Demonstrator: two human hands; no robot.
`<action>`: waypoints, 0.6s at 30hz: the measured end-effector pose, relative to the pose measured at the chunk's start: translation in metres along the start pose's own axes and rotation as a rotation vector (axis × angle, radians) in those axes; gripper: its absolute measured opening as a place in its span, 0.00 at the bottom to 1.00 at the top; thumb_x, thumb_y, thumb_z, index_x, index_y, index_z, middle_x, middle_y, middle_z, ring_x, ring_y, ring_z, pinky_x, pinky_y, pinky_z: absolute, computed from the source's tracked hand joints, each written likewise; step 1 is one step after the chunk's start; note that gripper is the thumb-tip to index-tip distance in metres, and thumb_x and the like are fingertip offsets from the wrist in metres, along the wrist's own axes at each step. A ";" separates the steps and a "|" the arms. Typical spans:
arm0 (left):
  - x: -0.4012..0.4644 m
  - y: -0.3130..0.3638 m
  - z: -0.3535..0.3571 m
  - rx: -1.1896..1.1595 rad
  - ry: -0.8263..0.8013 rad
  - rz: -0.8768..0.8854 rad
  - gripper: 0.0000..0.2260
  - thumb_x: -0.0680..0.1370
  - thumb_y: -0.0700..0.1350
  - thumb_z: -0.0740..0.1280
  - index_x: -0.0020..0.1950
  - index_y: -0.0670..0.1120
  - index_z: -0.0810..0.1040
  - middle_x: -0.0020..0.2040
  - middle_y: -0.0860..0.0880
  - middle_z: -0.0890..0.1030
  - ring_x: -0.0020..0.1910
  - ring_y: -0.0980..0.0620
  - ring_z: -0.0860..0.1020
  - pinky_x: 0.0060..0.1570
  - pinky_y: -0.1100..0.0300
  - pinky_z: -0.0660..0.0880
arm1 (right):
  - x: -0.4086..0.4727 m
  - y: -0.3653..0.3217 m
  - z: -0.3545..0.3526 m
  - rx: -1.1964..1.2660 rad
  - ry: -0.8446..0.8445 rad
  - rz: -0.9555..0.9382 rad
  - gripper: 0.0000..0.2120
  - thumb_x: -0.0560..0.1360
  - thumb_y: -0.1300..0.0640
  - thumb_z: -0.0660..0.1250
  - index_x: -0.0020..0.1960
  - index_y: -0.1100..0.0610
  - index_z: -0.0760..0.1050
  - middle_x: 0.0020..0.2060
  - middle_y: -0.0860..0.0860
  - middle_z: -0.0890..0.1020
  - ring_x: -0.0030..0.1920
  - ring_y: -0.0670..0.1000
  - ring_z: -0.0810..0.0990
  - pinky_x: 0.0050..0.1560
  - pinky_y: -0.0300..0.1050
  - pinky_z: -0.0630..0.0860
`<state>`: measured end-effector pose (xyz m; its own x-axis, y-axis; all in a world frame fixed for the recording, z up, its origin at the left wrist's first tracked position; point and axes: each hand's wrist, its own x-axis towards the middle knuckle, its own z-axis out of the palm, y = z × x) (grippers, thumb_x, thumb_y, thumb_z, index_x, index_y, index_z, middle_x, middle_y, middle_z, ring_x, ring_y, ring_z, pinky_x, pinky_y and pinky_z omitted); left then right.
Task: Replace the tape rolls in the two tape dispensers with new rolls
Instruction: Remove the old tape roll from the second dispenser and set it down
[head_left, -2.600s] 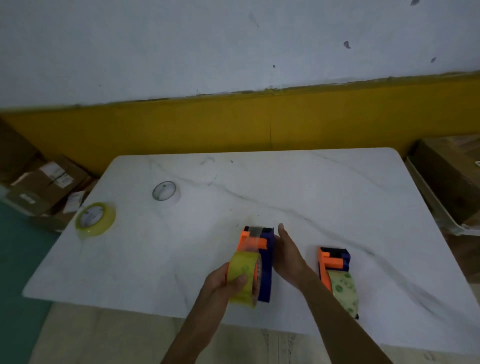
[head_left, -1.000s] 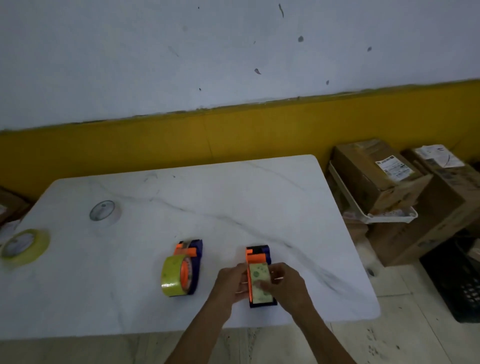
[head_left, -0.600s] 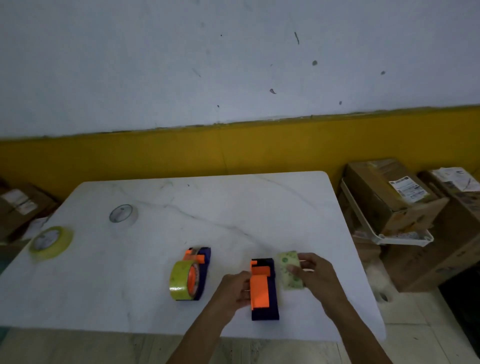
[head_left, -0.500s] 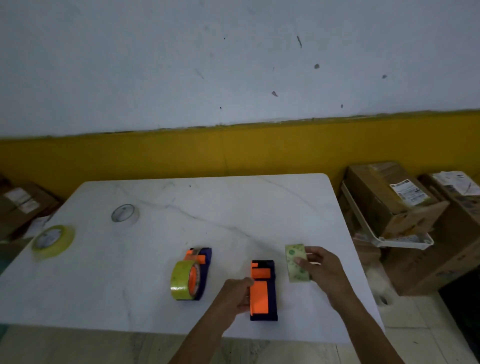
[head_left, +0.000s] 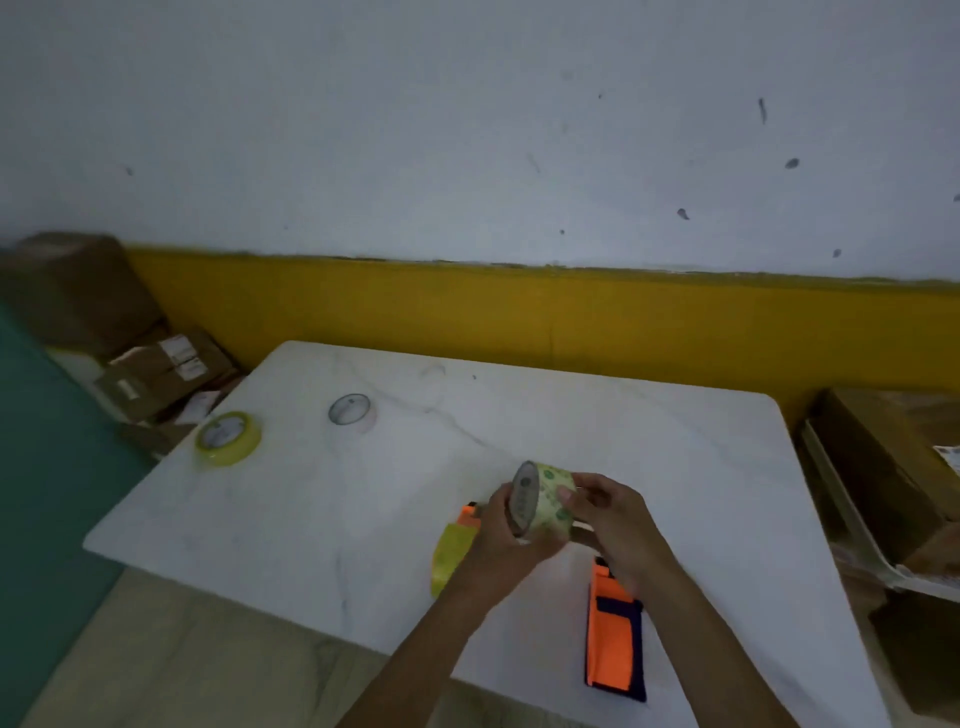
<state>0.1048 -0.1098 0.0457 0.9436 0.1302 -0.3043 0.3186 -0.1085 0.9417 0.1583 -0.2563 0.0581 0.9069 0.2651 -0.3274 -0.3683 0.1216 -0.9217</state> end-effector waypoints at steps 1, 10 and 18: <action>0.003 0.006 -0.015 -0.023 0.039 0.036 0.20 0.71 0.37 0.75 0.58 0.51 0.72 0.53 0.49 0.80 0.44 0.67 0.81 0.40 0.70 0.79 | 0.008 -0.001 0.019 0.027 -0.030 -0.005 0.09 0.75 0.65 0.68 0.54 0.64 0.78 0.47 0.60 0.84 0.42 0.53 0.85 0.36 0.43 0.82; 0.062 -0.029 -0.210 0.004 0.396 0.023 0.37 0.63 0.39 0.81 0.68 0.44 0.68 0.61 0.45 0.78 0.54 0.55 0.80 0.43 0.68 0.81 | 0.099 0.043 0.199 0.118 -0.155 0.018 0.09 0.76 0.67 0.66 0.56 0.66 0.79 0.50 0.65 0.84 0.48 0.60 0.85 0.46 0.47 0.84; 0.174 -0.073 -0.389 0.169 0.463 0.013 0.31 0.60 0.38 0.82 0.59 0.45 0.72 0.53 0.52 0.79 0.51 0.57 0.80 0.47 0.66 0.82 | 0.241 0.105 0.335 -0.726 -0.111 -0.382 0.13 0.74 0.61 0.66 0.58 0.55 0.78 0.55 0.53 0.82 0.57 0.52 0.79 0.62 0.46 0.76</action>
<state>0.2107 0.3040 -0.0200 0.8212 0.5477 -0.1603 0.3530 -0.2668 0.8968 0.2699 0.1409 -0.0483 0.9035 0.4280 0.0228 0.2190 -0.4154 -0.8829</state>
